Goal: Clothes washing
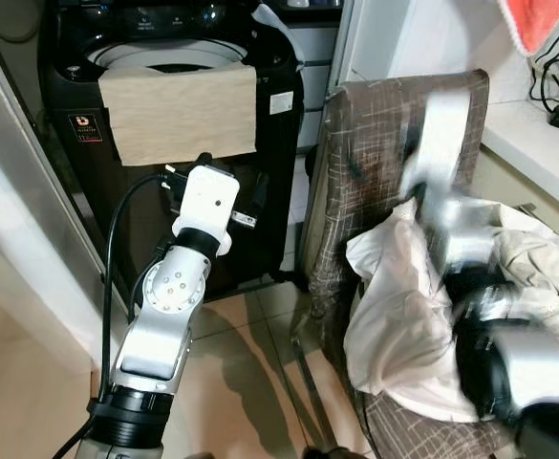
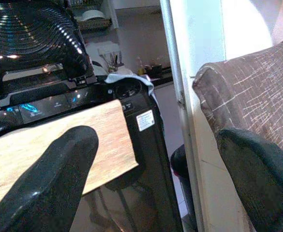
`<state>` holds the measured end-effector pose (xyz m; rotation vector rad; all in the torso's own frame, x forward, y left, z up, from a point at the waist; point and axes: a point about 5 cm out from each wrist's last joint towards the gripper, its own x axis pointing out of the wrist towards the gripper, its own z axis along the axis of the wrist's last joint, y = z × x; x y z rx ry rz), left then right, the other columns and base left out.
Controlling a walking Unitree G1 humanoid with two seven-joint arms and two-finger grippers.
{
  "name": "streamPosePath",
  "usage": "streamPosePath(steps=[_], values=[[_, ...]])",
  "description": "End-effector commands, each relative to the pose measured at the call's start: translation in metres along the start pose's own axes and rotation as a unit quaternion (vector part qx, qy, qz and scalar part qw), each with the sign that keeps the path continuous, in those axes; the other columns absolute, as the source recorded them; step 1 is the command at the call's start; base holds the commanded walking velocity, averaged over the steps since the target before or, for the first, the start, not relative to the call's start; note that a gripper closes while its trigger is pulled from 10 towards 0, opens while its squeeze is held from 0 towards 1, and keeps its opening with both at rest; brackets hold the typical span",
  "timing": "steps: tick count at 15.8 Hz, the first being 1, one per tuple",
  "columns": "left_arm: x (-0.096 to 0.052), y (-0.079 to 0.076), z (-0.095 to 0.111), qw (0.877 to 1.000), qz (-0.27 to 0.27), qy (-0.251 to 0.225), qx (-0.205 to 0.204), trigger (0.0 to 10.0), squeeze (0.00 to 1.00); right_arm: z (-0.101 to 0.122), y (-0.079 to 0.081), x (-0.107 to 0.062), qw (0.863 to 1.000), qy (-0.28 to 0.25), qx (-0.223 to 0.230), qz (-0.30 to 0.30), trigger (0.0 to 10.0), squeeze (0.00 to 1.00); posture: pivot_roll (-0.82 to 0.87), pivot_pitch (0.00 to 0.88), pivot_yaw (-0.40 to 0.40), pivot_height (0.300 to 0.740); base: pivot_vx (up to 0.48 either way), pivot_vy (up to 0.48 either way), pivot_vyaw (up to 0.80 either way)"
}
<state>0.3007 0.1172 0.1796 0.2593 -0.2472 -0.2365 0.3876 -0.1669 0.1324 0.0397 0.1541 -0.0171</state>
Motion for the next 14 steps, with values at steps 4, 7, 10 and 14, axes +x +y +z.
streamPosePath(steps=[4, 7, 10, 14], values=[[0.002, -0.003, 0.004, 1.0, -0.005, -0.009, 0.0, 10.0, 0.0, -0.03, -0.018, -0.004, 0.993, 0.101, 0.043, -0.044, 10.0, 1.0, 0.04, 0.016, -0.033, 0.732, 0.0, 0.0, 0.0], [0.002, -0.002, 0.006, 1.0, -0.005, -0.011, 0.001, 10.0, 0.0, -0.043, -0.03, -0.009, 0.985, 0.147, 0.019, -0.087, 10.0, 1.0, 0.05, 0.027, -0.028, 0.732, 0.0, 0.0, 0.0], [-0.001, -0.002, 0.007, 1.0, -0.005, -0.009, 0.002, 10.0, 0.0, -0.058, -0.024, -0.013, 0.981, 0.179, 0.04, -0.069, 10.0, 0.38, 0.07, 0.041, -0.023, 0.732, 0.0, 0.0, 0.0], [-0.006, -0.001, 0.01, 1.0, -0.006, -0.006, 0.008, 10.0, 0.0, -0.094, -0.019, -0.03, 0.972, 0.231, -0.026, -0.045, 10.0, 0.0, 0.1, 0.084, -0.018, 0.732, 0.0, 0.0, 0.0]])
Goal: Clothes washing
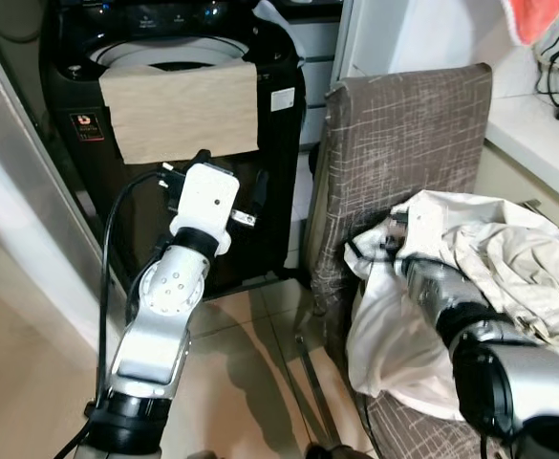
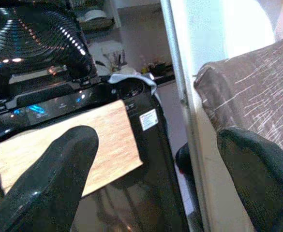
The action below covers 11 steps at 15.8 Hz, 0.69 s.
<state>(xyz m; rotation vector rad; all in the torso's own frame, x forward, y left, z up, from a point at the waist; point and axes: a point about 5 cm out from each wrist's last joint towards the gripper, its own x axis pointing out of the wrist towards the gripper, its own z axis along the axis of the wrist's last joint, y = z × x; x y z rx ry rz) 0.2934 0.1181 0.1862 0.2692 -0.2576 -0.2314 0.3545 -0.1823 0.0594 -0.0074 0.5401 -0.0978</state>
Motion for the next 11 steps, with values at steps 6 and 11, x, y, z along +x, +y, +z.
streamPosePath(steps=[6, 11], values=[[-0.021, 0.003, 0.003, 0.999, -0.013, 0.023, 0.021, 10.0, 0.0, -0.037, -0.001, -0.003, 0.996, 0.07, 0.059, -0.021, 0.0, 0.0, 0.18, 0.156, 0.001, 0.732, 0.0, 0.0, 0.0], [-0.019, 0.002, 0.004, 0.999, -0.011, 0.024, 0.028, 10.0, 0.0, -0.034, 0.013, -0.003, 0.998, 0.052, 0.039, 0.007, 0.0, 0.0, 0.15, 0.14, -0.005, 0.732, 0.0, 0.0, 0.0]])
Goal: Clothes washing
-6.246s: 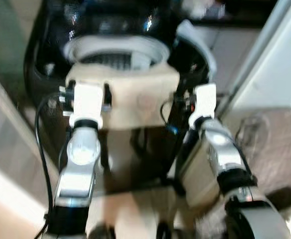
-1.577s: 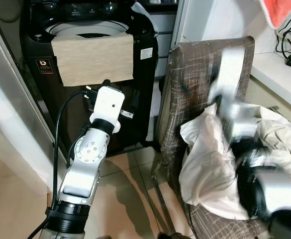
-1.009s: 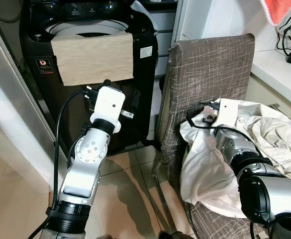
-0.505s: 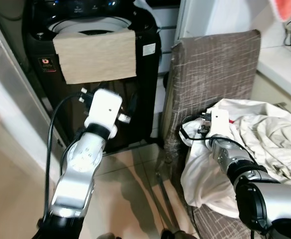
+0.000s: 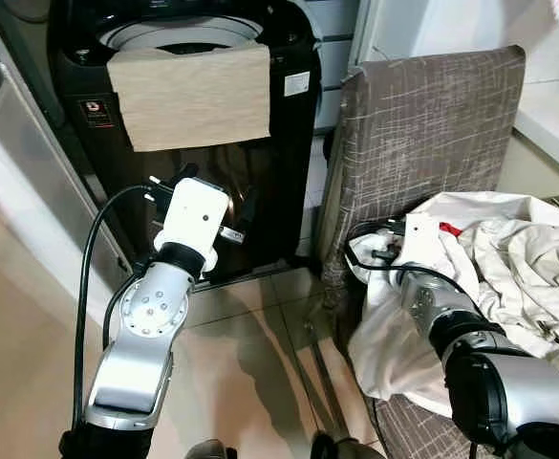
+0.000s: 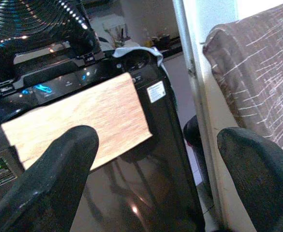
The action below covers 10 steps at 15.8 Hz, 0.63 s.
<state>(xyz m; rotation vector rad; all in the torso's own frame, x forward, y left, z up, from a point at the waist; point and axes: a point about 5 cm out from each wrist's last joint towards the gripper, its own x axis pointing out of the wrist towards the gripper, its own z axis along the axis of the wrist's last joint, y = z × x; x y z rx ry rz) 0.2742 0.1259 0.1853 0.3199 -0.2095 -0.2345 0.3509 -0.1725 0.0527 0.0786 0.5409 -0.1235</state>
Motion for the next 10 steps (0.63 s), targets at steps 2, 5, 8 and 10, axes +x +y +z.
streamPosePath(steps=[2, 5, 8, 10], values=[[0.005, -0.009, 0.001, 1.0, -0.009, -0.002, -0.001, 10.0, 0.0, -0.016, 0.004, -0.001, 0.999, 0.016, -0.028, 0.013, 0.0, 0.0, 0.13, 0.141, 0.003, 0.732, 0.0, 0.0, 0.0], [0.007, -0.018, 0.0, 1.0, -0.026, -0.002, -0.012, 10.0, 0.0, 0.001, 0.0, 0.0, 0.999, -0.018, -0.045, 0.009, 0.0, 0.0, 0.09, 0.146, 0.025, 0.732, 0.0, 0.0, 0.0], [0.007, -0.02, -0.003, 0.999, -0.031, -0.002, -0.008, 10.0, 0.0, -0.001, 0.003, 0.0, 0.999, -0.017, -0.047, 0.014, 0.0, 0.0, 0.09, 0.124, 0.008, 0.732, 0.0, 0.0, 0.0], [0.007, -0.015, -0.005, 1.0, -0.02, -0.002, -0.006, 10.0, 0.0, -0.016, 0.012, -0.002, 0.998, 0.007, -0.056, 0.014, 10.0, 0.0, 0.12, 0.105, -0.013, 0.732, 0.0, 0.0, 0.0]])
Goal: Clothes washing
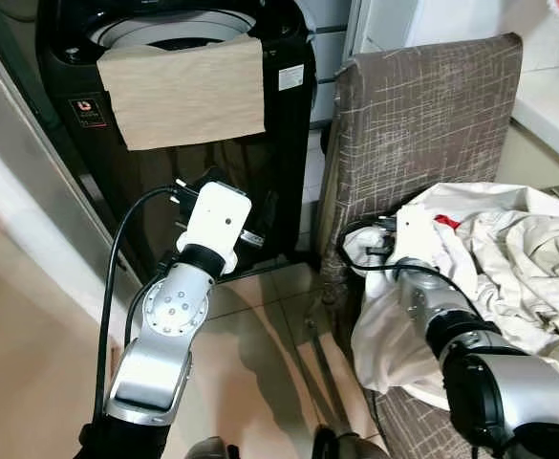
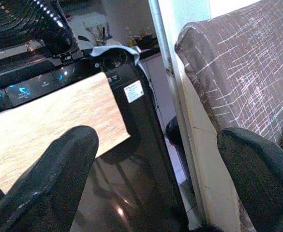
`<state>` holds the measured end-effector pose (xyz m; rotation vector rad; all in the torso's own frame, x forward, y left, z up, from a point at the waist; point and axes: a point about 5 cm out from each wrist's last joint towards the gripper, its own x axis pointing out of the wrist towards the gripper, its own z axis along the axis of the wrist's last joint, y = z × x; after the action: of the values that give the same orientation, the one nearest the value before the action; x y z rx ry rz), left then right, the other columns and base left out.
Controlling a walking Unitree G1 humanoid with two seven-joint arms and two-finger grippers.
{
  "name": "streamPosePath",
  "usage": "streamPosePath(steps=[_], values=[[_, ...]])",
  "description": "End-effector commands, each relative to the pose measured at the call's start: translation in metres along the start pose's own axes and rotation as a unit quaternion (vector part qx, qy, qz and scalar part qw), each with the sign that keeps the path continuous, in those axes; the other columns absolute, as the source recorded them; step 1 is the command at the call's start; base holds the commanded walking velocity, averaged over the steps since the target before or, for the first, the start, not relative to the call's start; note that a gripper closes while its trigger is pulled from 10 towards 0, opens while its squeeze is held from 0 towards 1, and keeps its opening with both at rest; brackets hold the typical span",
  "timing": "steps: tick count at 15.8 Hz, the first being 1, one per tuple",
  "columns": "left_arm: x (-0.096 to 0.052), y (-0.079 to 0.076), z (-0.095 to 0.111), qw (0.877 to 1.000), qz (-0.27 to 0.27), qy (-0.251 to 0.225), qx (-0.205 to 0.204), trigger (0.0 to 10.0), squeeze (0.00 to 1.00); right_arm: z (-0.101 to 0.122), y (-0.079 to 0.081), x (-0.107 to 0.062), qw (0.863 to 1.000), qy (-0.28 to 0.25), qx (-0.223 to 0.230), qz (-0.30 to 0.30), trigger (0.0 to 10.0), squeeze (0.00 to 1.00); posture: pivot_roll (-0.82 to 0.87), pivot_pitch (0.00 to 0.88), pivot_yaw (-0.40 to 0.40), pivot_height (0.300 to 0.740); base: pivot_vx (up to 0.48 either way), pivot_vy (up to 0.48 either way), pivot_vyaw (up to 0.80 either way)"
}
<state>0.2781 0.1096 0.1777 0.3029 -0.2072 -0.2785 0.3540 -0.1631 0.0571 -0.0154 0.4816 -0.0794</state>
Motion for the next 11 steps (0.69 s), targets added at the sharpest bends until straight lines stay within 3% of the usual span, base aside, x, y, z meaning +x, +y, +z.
streamPosePath(steps=[1, 2, 5, 6, 8, 10, 11], values=[[0.001, 0.002, -0.001, 1.0, 0.006, 0.002, 0.005, 10.0, 0.0, -0.023, 0.006, -0.003, 0.999, 0.044, -0.002, 0.007, 10.0, 0.0, 0.12, 0.105, -0.013, 0.732, 0.0, 0.0, 0.0], [0.001, 0.004, 0.001, 1.0, 0.014, 0.0, 0.003, 10.0, 0.0, -0.029, 0.013, -0.005, 0.999, 0.045, 0.013, 0.025, 0.0, 0.0, 0.12, 0.107, -0.023, 0.732, 0.0, 0.0, 0.0], [0.001, 0.003, -0.002, 1.0, 0.02, 0.001, 0.004, 10.0, 0.0, -0.021, 0.025, -0.005, 0.999, 0.017, 0.004, 0.048, 0.0, 0.0, 0.12, 0.113, -0.041, 0.732, 0.0, 0.0, 0.0], [0.002, 0.002, -0.001, 1.0, 0.023, -0.001, 0.003, 10.0, 0.0, -0.006, 0.031, -0.003, 0.998, -0.014, -0.034, 0.059, 0.0, 0.0, 0.12, 0.107, -0.049, 0.732, 0.0, 0.0, 0.0], [0.003, 0.003, 0.0, 1.0, 0.029, -0.005, 0.003, 10.0, 0.0, 0.025, 0.041, -0.003, 0.992, -0.079, -0.061, 0.08, 0.0, 0.0, 0.12, 0.099, -0.054, 0.732, 0.0, 0.0, 0.0], [0.005, 0.005, -0.001, 0.999, 0.033, -0.006, 0.002, 10.0, 0.0, 0.069, 0.052, -0.007, 0.976, -0.171, -0.087, 0.098, 0.0, 0.0, 0.1, 0.082, -0.052, 0.732, 0.0, 0.0, 0.0], [0.008, 0.003, -0.001, 0.999, 0.032, -0.009, 0.001, 10.0, 0.0, 0.105, 0.055, -0.014, 0.96, -0.244, -0.093, 0.105, 0.0, 0.0, 0.08, 0.073, -0.053, 0.732, 0.0, 0.0, 0.0]])
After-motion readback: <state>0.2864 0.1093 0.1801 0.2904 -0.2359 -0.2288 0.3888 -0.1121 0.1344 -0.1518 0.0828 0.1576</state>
